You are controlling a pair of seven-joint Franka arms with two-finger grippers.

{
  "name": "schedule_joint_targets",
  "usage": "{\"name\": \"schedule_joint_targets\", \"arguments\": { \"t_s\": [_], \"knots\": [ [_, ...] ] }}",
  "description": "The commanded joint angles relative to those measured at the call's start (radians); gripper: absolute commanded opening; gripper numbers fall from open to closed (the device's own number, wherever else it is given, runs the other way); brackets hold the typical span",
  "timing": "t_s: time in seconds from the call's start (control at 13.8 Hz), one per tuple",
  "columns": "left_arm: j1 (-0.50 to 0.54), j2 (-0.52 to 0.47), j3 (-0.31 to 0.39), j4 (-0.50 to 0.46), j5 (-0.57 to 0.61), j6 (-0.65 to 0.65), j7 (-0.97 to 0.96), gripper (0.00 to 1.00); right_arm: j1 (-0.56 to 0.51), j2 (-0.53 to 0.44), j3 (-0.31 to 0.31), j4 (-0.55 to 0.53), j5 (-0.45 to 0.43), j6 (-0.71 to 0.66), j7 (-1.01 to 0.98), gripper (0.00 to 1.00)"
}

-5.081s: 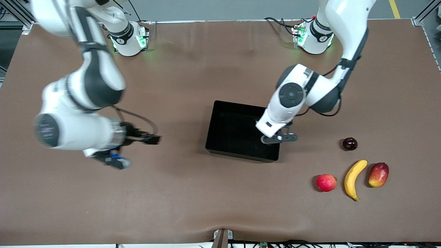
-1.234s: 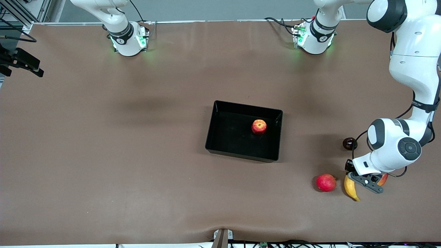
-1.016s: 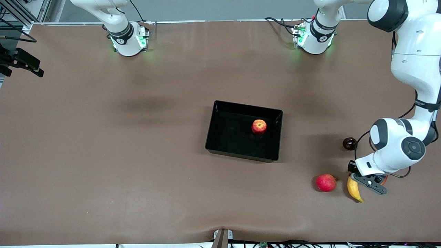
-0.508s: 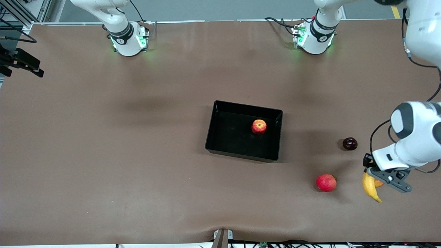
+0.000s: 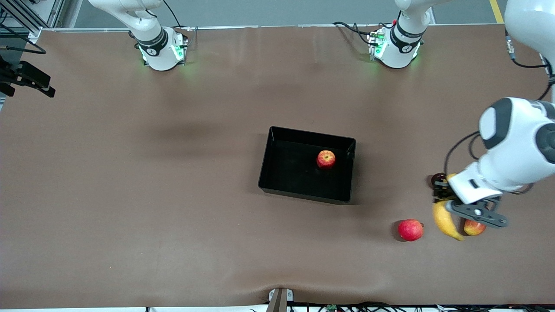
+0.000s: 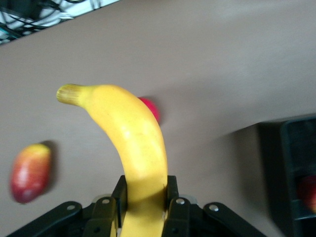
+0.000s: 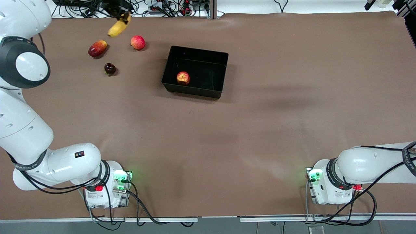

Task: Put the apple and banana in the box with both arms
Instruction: 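Lift the banana with the left gripper and carry it over the box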

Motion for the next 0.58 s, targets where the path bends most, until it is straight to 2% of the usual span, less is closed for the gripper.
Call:
{"name": "schedule_joint_targets", "arguments": {
  "t_s": [0.0, 0.36, 0.51],
  "knots": [
    [-0.071, -0.009, -0.039, -0.016, -0.007, -0.014, -0.186, 0.00, -0.015, 0.010, 0.004, 0.022, 0.001, -0.017, -0.011, 1.00],
    [-0.291, 0.040, -0.036, -0.019, 0.021, -0.003, -0.483, 0.00, -0.015, 0.010, 0.004, 0.021, 0.000, -0.017, -0.011, 1.00],
    [-0.357, 0.063, -0.036, -0.020, 0.084, 0.003, -0.560, 0.00, -0.015, 0.010, 0.002, 0.022, 0.001, -0.015, -0.011, 1.00]
  ]
}}
